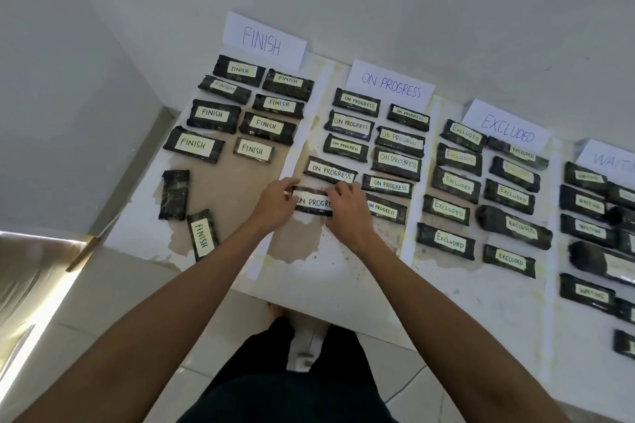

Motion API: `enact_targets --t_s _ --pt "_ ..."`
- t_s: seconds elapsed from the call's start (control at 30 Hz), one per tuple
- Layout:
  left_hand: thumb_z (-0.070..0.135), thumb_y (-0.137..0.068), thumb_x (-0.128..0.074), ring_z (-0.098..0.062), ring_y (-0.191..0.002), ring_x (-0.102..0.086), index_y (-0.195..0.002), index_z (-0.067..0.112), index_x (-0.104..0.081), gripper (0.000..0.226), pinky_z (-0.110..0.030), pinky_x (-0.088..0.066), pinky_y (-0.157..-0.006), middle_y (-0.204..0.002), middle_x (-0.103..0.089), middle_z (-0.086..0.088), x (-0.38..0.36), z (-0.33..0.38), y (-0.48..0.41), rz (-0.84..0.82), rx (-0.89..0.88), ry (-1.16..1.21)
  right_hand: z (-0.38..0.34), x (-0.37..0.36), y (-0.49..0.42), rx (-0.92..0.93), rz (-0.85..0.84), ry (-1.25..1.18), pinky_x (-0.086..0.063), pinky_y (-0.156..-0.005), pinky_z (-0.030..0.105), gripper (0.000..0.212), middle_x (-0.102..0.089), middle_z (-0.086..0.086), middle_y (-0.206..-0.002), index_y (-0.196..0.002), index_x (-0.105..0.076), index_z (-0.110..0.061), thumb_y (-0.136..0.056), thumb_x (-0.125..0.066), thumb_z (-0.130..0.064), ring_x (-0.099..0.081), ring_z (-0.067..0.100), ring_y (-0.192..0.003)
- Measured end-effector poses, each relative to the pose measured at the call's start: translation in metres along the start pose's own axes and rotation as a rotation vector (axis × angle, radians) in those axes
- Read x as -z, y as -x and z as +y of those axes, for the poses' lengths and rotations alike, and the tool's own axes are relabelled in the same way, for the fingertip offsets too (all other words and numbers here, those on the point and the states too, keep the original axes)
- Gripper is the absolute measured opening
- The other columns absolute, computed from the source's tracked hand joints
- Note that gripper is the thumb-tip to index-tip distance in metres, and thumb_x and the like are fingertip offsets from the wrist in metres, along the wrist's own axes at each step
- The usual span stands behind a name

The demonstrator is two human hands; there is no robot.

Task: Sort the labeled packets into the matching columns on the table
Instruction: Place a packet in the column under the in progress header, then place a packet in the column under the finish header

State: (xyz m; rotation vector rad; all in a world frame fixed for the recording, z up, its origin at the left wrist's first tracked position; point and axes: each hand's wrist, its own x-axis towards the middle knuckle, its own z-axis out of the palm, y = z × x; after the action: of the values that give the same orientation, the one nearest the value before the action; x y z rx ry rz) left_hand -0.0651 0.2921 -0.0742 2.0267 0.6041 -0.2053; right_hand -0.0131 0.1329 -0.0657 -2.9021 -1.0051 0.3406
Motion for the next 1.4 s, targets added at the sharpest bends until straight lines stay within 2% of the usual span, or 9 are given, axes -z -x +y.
enact_targets --t_s 0.27,0.4,0.5,0.73,0.87,1.03,1.2,1.3,1.4 --pt "0.009 -0.093 -0.049 -0.025 -0.109 -0.053 -0.132 0.012 -0.048 0.039 -0.031 -0.045 -0.089 -0.123 -0.052 -0.012 -0.001 -0.016 0.001 -0.072 -0.040 -0.053 0.007 -0.016 -0.018 -0.178 -0.153 -0.080 -0.038 -0.101 0.038 0.052 -0.043 0.014 -0.130 -0.131 -0.046 -0.009 -0.083 -0.065 -0.017 -0.038 0.030 -0.118" --pt "0.005 -0.090 -0.052 -0.024 -0.109 -0.051 -0.127 0.012 -0.052 0.038 -0.027 -0.040 -0.093 -0.122 -0.050 -0.010 0.017 -0.027 0.021 -0.043 -0.127 -0.138 -0.005 -0.009 -0.012 -0.164 -0.107 -0.069 -0.037 -0.096 0.040 0.055 -0.040 0.013 -0.129 -0.131 -0.043 -0.013 -0.082 -0.063 -0.025 -0.038 0.031 -0.116" --pt "0.003 -0.085 -0.053 -0.029 -0.103 -0.053 -0.120 0.011 -0.057 0.036 -0.037 -0.044 -0.093 -0.116 -0.051 -0.013 0.039 -0.044 0.039 0.049 -0.140 -0.238 -0.024 -0.001 -0.008 -0.089 -0.100 -0.112 -0.036 -0.097 0.041 0.056 -0.038 0.014 -0.133 -0.134 -0.041 -0.013 -0.082 -0.060 -0.024 -0.037 0.032 -0.119" --pt "0.012 -0.079 -0.061 -0.038 -0.109 -0.038 -0.133 0.013 -0.038 0.059 -0.048 -0.043 -0.087 -0.126 -0.035 -0.020 0.073 -0.079 0.078 0.330 0.318 -0.303 -0.085 0.003 -0.008 0.096 -0.129 -0.221 -0.037 -0.097 0.038 0.053 -0.040 0.013 -0.133 -0.136 -0.043 -0.013 -0.085 -0.055 -0.021 -0.040 0.030 -0.117" --pt "-0.015 -0.050 -0.071 -0.043 -0.099 -0.051 -0.123 0.015 -0.054 0.080 -0.044 -0.050 -0.073 -0.121 -0.047 -0.024 0.087 -0.114 0.075 0.242 -0.042 -0.692 -0.113 -0.002 -0.013 0.163 -0.214 -0.275 -0.040 -0.097 0.038 0.052 -0.041 0.012 -0.131 -0.137 -0.043 -0.014 -0.086 -0.055 -0.018 -0.044 0.031 -0.115" --pt "-0.013 -0.039 -0.076 -0.038 -0.112 -0.053 -0.110 0.020 -0.061 0.080 -0.047 -0.050 -0.086 -0.127 -0.054 -0.017 0.113 -0.134 0.062 -0.059 -0.426 -1.037 -0.130 -0.008 -0.019 0.199 -0.266 -0.266 -0.042 -0.094 0.040 0.052 -0.040 0.013 -0.131 -0.138 -0.041 -0.013 -0.087 -0.053 -0.015 -0.044 0.032 -0.114" --pt "0.009 -0.041 -0.086 -0.023 -0.113 -0.047 -0.104 0.025 -0.066 0.068 -0.038 -0.049 -0.089 -0.114 -0.063 -0.002 0.129 -0.128 0.047 -0.219 -0.570 -1.146 -0.131 -0.014 -0.024 0.202 -0.262 -0.281 -0.043 -0.093 0.039 0.051 -0.041 0.013 -0.130 -0.136 -0.043 -0.013 -0.086 -0.052 -0.015 -0.045 0.031 -0.113" --pt "0.030 -0.052 -0.084 -0.022 -0.099 -0.059 -0.102 0.022 -0.066 0.054 -0.035 -0.049 -0.085 -0.106 -0.065 0.000 0.129 -0.124 0.041 -0.229 -0.608 -1.108 -0.129 -0.011 -0.028 0.186 -0.206 -0.336 -0.046 -0.092 0.040 0.048 -0.043 0.012 -0.127 -0.134 -0.046 -0.013 -0.087 -0.052 -0.013 -0.048 0.030 -0.110" --pt "0.030 -0.052 -0.079 -0.021 -0.087 -0.061 -0.101 0.018 -0.066 0.052 -0.032 -0.051 -0.078 -0.100 -0.064 -0.002 0.127 -0.121 0.037 -0.212 -0.591 -1.043 -0.122 -0.006 -0.035 0.157 -0.142 -0.389 -0.047 -0.091 0.040 0.045 -0.044 0.011 -0.127 -0.132 -0.048 -0.013 -0.087 -0.052 -0.013 -0.050 0.027 -0.109"
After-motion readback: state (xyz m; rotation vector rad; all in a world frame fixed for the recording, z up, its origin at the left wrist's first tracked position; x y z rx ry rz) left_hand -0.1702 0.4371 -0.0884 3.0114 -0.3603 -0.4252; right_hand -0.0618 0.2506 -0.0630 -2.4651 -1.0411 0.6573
